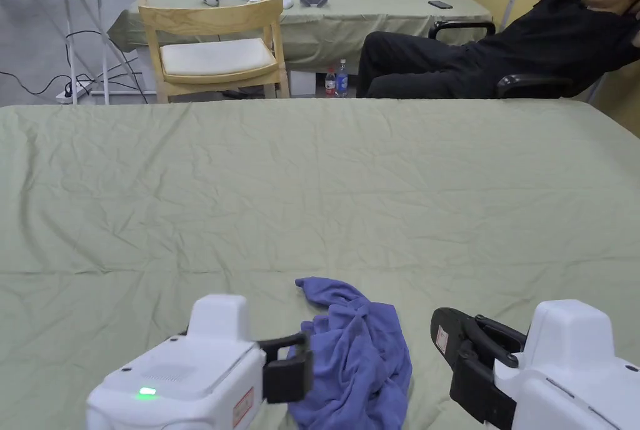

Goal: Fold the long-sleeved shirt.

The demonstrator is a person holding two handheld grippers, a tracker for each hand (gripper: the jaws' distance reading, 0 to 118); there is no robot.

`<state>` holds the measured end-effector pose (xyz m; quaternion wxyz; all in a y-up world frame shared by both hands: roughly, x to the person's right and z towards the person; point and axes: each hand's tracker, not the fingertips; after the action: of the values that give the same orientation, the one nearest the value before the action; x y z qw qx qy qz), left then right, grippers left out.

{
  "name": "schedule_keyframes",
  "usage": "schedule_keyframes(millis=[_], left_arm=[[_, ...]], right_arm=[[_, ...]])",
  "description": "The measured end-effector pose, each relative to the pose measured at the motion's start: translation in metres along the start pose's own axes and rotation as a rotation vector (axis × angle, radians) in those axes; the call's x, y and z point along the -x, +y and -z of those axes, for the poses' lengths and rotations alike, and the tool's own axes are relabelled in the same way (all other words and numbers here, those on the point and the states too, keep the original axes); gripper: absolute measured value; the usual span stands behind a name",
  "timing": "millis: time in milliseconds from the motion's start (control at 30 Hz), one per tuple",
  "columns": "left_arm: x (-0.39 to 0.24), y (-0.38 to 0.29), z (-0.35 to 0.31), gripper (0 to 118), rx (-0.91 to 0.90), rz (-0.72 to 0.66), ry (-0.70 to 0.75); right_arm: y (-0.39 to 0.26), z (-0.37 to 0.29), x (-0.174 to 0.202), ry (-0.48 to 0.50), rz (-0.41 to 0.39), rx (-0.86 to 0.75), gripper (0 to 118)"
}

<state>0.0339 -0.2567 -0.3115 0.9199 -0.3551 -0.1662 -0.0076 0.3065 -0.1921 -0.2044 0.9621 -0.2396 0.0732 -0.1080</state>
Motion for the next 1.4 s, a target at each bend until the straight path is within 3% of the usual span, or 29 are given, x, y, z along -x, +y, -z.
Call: schedule_keyframes(millis=[33, 100, 200, 233, 267, 367, 400, 567, 667, 733, 767, 800, 833, 867, 900, 933, 1000, 1100, 1133, 1200, 1233, 1300, 1333, 1400], left_arm=[[0.003, -0.012, 0.002, 0, 0.054, 0.012, 0.02], [0.007, -0.037, 0.01, 1, 0.157, 0.019, 0.051], [0.012, -0.054, 0.022, 1, 0.242, -0.102, -0.141], [0.011, -0.057, 0.026, 2, 0.225, -0.132, -0.144], [0.009, -0.052, 0.033, 11, 0.207, -0.124, -0.13], [0.005, -0.037, 0.071, 117, 0.152, -0.091, -0.086], [0.007, -0.032, 0.083, 114, 0.091, -0.076, -0.053], [-0.003, -0.032, 0.183, 107, 0.252, -0.082, -0.07], [-0.004, -0.047, 0.203, 78, 0.314, -0.096, -0.215], [0.003, -0.037, 0.19, 28, 0.289, -0.199, -0.265], [0.004, -0.034, 0.185, 18, 0.27, -0.211, -0.282], [0.001, -0.036, 0.172, 18, 0.242, -0.181, -0.248], [-0.001, -0.035, 0.168, 18, 0.237, -0.136, -0.234], [-0.003, -0.036, 0.164, 18, 0.244, -0.115, -0.26], [-0.003, -0.037, 0.158, 17, 0.236, -0.119, -0.266], [-0.003, -0.038, 0.152, 17, 0.233, -0.122, -0.272], [-0.001, -0.038, 0.147, 17, 0.217, -0.098, -0.259], [0.004, -0.039, 0.141, 17, 0.205, -0.116, -0.252], [0.006, -0.039, 0.139, 17, 0.205, -0.13, -0.256], [0.005, -0.038, 0.136, 17, 0.199, -0.133, -0.261], [0.005, -0.038, 0.133, 16, 0.196, -0.132, -0.262], [0.006, -0.037, 0.124, 16, 0.184, -0.136, -0.263], [0.005, -0.035, 0.121, 16, 0.172, -0.141, -0.268], [0.006, -0.032, 0.105, 15, 0.142, -0.148, -0.271]], right_arm=[[-0.003, 0.003, 0.0, 0.001, 0.009, 0.009, 4], [-0.007, 0.01, 0.0, 0.004, 0.022, 0.026, 4], [-0.012, 0.019, 0.0, 0.004, 0.023, 0.053, 4], [-0.013, 0.021, -0.001, 0.002, 0.021, 0.06, 4], [-0.013, 0.024, -0.002, 0.0, 0.021, 0.067, 4], [-0.013, 0.031, -0.008, -0.01, 0.027, 0.08, 4], [-0.013, 0.033, -0.01, -0.016, 0.034, 0.084, 4], [-0.017, 0.051, -0.024, -0.049, 0.049, 0.126, 4], [-0.017, 0.072, -0.035, -0.063, 0.038, 0.171, 4], [-0.016, 0.1, -0.048, -0.089, 0.019, 0.239, 4], [-0.015, 0.11, -0.052, -0.094, 0.014, 0.254, 4], [-0.015, 0.13, -0.062, -0.101, 0.023, 0.287, 9], [-0.015, 0.148, -0.07, -0.096, 0.047, 0.316, 28], [-0.016, 0.171, -0.081, -0.081, 0.077, 0.353, 65], [-0.018, 0.198, -0.092, -0.08, 0.1, 0.4, 114], [-0.022, 0.227, -0.1, -0.111, 0.105, 0.472, 118], [-0.028, 0.259, -0.107, -0.156, 0.083, 0.474, 103], [-0.046, 0.302, -0.114, -0.197, 0.087, 0.587, 100], [-0.052, 0.311, -0.111, -0.201, 0.1, 0.645, 90], [-0.065, 0.319, -0.106, -0.138, 0.115, 0.739, 83], [-0.067, 0.319, -0.101, -0.109, 0.14, 0.759, 62], [-0.065, 0.304, -0.092, -0.164, 0.092, 0.701, 32], [-0.062, 0.296, -0.089, -0.134, 0.088, 0.689, 14], [-0.052, 0.269, -0.08, -0.098, 0.111, 0.623, 14]])
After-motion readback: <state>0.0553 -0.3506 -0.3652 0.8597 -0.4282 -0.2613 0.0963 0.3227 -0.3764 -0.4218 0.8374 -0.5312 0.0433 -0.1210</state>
